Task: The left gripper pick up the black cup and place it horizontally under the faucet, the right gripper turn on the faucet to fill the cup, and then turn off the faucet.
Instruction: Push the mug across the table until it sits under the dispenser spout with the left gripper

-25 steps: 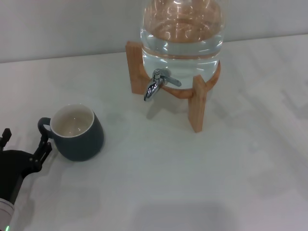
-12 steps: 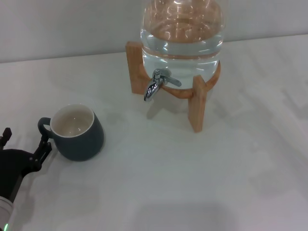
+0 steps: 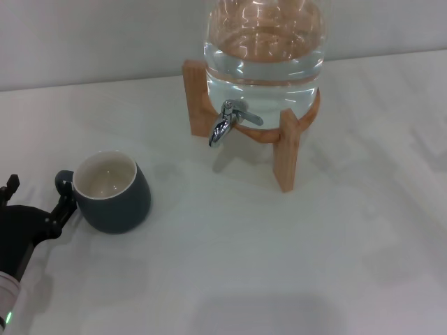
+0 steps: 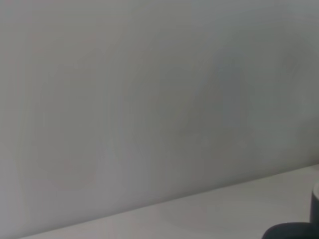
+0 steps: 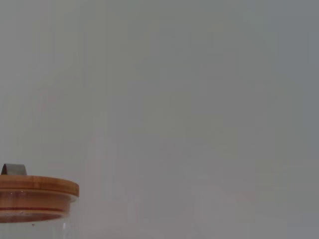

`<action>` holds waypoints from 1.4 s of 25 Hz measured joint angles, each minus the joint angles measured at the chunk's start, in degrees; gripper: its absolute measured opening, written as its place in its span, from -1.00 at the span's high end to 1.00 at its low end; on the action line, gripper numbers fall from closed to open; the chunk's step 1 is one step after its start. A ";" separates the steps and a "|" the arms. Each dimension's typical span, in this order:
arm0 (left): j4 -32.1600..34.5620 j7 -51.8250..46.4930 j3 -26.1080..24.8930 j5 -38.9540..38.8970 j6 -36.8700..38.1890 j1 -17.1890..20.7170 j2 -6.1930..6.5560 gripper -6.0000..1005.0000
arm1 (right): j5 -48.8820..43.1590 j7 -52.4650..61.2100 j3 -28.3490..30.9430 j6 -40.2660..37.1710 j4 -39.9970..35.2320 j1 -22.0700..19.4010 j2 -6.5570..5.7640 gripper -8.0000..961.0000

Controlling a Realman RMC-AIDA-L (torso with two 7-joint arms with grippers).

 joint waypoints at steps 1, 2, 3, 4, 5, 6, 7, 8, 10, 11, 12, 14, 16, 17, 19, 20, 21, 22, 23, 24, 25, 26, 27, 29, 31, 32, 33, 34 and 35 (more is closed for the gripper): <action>-0.22 0.00 0.00 0.00 -0.03 -0.17 0.00 -0.77 | 0.00 0.00 0.02 0.00 0.00 0.00 0.00 -0.72; -0.42 -0.01 0.00 0.00 -0.05 -0.32 0.00 -0.77 | 0.00 0.00 0.04 0.00 0.00 0.00 0.00 -0.72; -0.57 -0.04 0.00 0.00 -0.05 -0.44 0.00 -0.76 | 0.00 0.00 0.06 0.00 0.00 -0.01 0.00 -0.72; -0.76 -0.07 0.00 0.00 -0.05 -0.54 0.00 -0.76 | 0.00 0.00 0.09 0.00 0.00 -0.01 0.00 -0.72; -0.92 -0.09 0.00 0.00 -0.05 -0.61 0.00 -0.76 | 0.00 0.00 0.11 0.00 0.00 -0.02 0.00 -0.72; -0.97 -0.07 0.00 -0.01 -0.05 -0.67 0.00 -0.76 | 0.00 0.00 0.11 0.00 0.00 -0.02 0.00 -0.72; -1.01 -0.02 0.00 -0.01 -0.06 -0.73 0.00 -0.76 | 0.00 0.00 0.10 0.00 0.00 -0.01 0.00 -0.72; -1.03 0.04 0.00 -0.02 -0.07 -0.81 0.00 -0.76 | 0.00 -0.01 0.07 0.00 0.00 -0.02 0.00 -0.72; -1.07 0.04 -0.01 -0.02 -0.11 -0.93 0.02 -0.76 | 0.00 -0.02 0.00 0.00 0.01 -0.01 0.00 -0.72; -1.07 0.04 -0.03 -0.03 -0.13 -0.94 0.04 -0.76 | 0.00 -0.02 -0.01 0.00 0.01 0.00 0.00 -0.72; -1.08 0.04 -0.05 -0.03 -0.16 -0.94 0.06 -0.76 | 0.00 -0.02 -0.06 0.00 0.01 0.02 0.00 -0.72; -1.08 0.04 -0.09 -0.04 -0.35 -0.96 0.08 -0.76 | 0.00 -0.02 -0.17 0.00 0.00 0.03 0.00 -0.72; -1.08 0.04 -0.13 -0.06 -0.65 -1.05 0.09 -0.76 | 0.00 -0.02 -0.22 0.00 0.01 0.04 0.00 -0.72; -1.08 0.04 -0.18 -0.08 -0.73 -1.10 0.09 -0.76 | 0.00 -0.03 -0.25 0.01 0.01 0.04 0.00 -0.72; -1.08 -0.03 -0.27 -0.17 -0.79 -1.15 0.09 -0.76 | 0.00 -0.02 -0.29 0.00 0.01 0.05 0.00 -0.72; -1.08 -0.10 -0.31 -0.24 -0.80 -1.19 0.08 -0.76 | 0.00 -0.02 -0.31 0.00 0.00 0.06 0.00 -0.72; -1.08 -0.19 -0.35 -0.29 -0.81 -1.24 0.09 -0.76 | 0.00 -0.02 -0.31 0.00 -0.18 0.05 0.01 -0.72; -1.08 -0.23 -0.37 -0.30 -0.82 -1.28 0.08 -0.76 | 0.00 -0.02 -0.31 0.00 -0.36 0.02 0.03 -0.72; -1.07 -0.27 -0.38 -0.31 -0.85 -1.31 0.09 -0.76 | -0.01 -0.02 -0.31 0.00 -0.49 -0.01 0.04 -0.72; -1.08 -0.29 -0.38 -0.31 -0.93 -1.33 0.09 -0.76 | -0.02 -0.01 -0.31 0.00 -0.55 -0.06 0.07 -0.72; -1.07 -0.30 -0.38 -0.32 -1.05 -1.37 0.09 -0.76 | -0.02 0.00 -0.30 0.00 -0.56 -0.07 0.07 -0.72; -1.07 -0.30 -0.38 -0.26 -1.34 -1.46 0.09 -0.75 | -0.03 0.02 -0.30 0.00 -0.57 -0.08 0.08 -0.72; -1.07 -0.30 -0.38 -0.26 -1.34 -1.46 0.09 -0.75 | -0.03 0.02 -0.30 -0.01 -0.58 -0.09 0.08 -0.72; -1.06 -0.28 -0.34 -0.14 -1.45 -1.50 0.09 -0.74 | -0.05 0.02 -0.30 -0.03 -0.60 -0.10 0.09 -0.72; -1.07 -0.20 -0.22 -0.11 -1.46 -1.50 0.09 -0.63 | -0.07 0.02 -0.30 -0.04 -0.61 -0.10 0.09 -0.72; -1.07 -0.17 -0.15 -0.10 -1.46 -1.50 0.09 -0.58 | -0.08 0.02 -0.30 -0.05 -0.61 -0.10 0.09 -0.72; -1.07 -0.13 -0.08 -0.07 -1.46 -1.49 0.09 -0.52 | -0.08 0.01 -0.30 -0.06 -0.61 -0.10 0.10 -0.72; -1.07 -0.08 -0.03 -0.01 -1.46 -1.48 0.09 -0.47 | -0.09 0.01 -0.30 -0.06 -0.61 -0.11 0.10 -0.72; -1.07 -0.08 -0.03 -0.01 -1.46 -1.48 0.09 -0.40 | -0.09 0.01 -0.30 -0.07 -0.61 -0.10 0.09 -0.72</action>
